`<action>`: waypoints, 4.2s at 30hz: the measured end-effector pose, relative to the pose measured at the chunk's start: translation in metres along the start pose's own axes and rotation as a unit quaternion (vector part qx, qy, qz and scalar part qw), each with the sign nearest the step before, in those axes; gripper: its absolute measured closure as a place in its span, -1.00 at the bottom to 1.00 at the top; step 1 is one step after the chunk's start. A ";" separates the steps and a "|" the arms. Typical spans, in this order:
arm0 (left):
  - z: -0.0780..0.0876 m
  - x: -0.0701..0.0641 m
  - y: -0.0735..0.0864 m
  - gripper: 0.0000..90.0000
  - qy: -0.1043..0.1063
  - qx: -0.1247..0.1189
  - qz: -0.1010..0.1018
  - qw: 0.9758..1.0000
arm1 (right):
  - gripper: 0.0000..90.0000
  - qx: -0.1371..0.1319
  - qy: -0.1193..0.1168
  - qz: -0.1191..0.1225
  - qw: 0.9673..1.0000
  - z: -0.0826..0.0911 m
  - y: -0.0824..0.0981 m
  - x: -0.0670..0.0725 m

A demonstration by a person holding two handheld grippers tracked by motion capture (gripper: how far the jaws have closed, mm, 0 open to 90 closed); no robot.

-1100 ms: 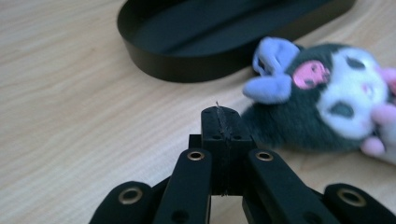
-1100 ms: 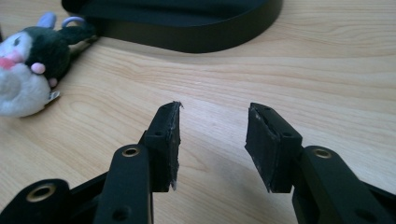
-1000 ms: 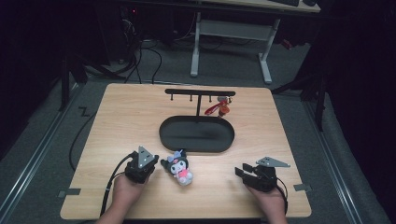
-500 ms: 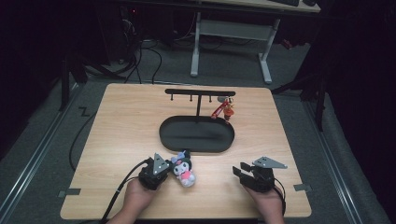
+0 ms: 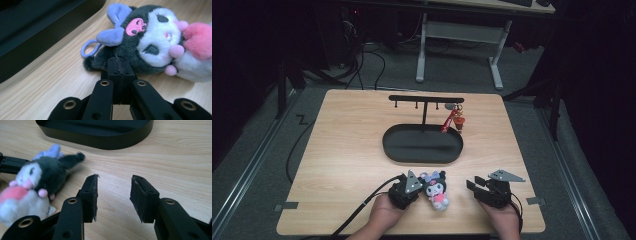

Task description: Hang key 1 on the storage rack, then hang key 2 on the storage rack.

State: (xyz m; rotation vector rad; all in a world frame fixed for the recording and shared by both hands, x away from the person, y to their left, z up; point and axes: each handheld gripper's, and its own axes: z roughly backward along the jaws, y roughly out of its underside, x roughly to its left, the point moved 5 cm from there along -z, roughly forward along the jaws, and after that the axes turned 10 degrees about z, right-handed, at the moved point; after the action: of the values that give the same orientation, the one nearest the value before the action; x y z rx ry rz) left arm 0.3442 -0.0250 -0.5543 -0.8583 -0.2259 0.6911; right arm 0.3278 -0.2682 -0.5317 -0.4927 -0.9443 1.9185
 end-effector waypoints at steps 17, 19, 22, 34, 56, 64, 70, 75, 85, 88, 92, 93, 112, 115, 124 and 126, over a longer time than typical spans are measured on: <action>-0.008 -0.047 -0.002 1.00 0.062 0.017 -0.019 0.998 | 0.28 -0.004 0.000 -0.007 1.000 0.002 0.001 -0.006; -0.011 -0.049 -0.004 1.00 0.065 0.018 -0.022 0.998 | 0.28 -0.003 0.001 -0.008 1.000 0.002 0.002 -0.009; -0.018 -0.056 -0.009 1.00 0.072 0.018 -0.025 0.997 | 0.28 -0.003 0.001 -0.013 1.000 0.001 0.003 -0.011; 0.019 -0.004 0.015 0.79 0.026 0.005 0.001 1.000 | 0.27 0.002 0.006 -0.015 1.000 0.000 0.006 -0.012; 0.112 0.170 0.062 -0.08 -0.132 -0.053 0.114 0.983 | 0.24 0.030 0.055 -0.033 0.997 -0.008 0.018 -0.028; 0.107 0.169 0.062 -0.30 -0.108 -0.055 0.096 0.988 | 0.22 0.074 0.073 -0.034 0.994 -0.011 0.013 -0.022; 0.108 0.164 0.061 -0.40 -0.105 -0.048 0.075 0.991 | 0.19 0.117 0.082 -0.013 0.990 -0.005 -0.004 -0.010; 0.109 0.160 0.060 -0.40 -0.101 -0.047 0.070 0.991 | 0.03 0.177 0.073 -0.008 0.981 -0.004 -0.017 0.000; 0.100 0.159 0.055 -0.40 -0.093 -0.048 0.063 0.992 | -0.12 0.259 0.061 0.005 0.964 -0.003 -0.017 -0.004; 0.097 0.157 0.055 -0.40 -0.091 -0.045 0.060 0.993 | -0.14 0.266 0.057 0.005 0.962 -0.002 -0.016 -0.005; 0.096 0.156 0.055 -0.40 -0.087 -0.042 0.056 0.994 | -0.16 0.285 0.048 0.004 0.957 -0.002 -0.014 -0.008; 0.096 0.156 0.055 -0.40 -0.087 -0.042 0.056 0.994 | -0.16 0.285 0.048 0.004 0.957 -0.002 -0.014 -0.008; 0.095 0.148 0.060 -0.41 -0.085 -0.023 0.044 0.995 | -0.26 0.361 0.018 0.054 0.931 -0.002 -0.017 0.009; 0.094 0.147 0.059 -0.40 -0.082 -0.022 0.040 0.996 | -0.26 0.361 0.016 0.054 0.931 0.000 -0.015 0.010; 0.090 0.144 0.057 -0.40 -0.083 -0.023 0.030 0.996 | -0.31 0.342 0.012 0.076 0.937 0.012 -0.036 0.025; 0.089 0.145 0.056 -0.40 -0.082 -0.020 0.030 0.996 | -0.34 0.333 0.004 0.080 0.939 0.015 -0.047 0.033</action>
State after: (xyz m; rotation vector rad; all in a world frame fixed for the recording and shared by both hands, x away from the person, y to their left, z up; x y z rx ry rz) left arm 0.3886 0.1485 -0.5519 -0.8497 -0.3624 0.8172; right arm 0.3272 -0.2324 -0.4845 -0.1734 -0.2056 2.2258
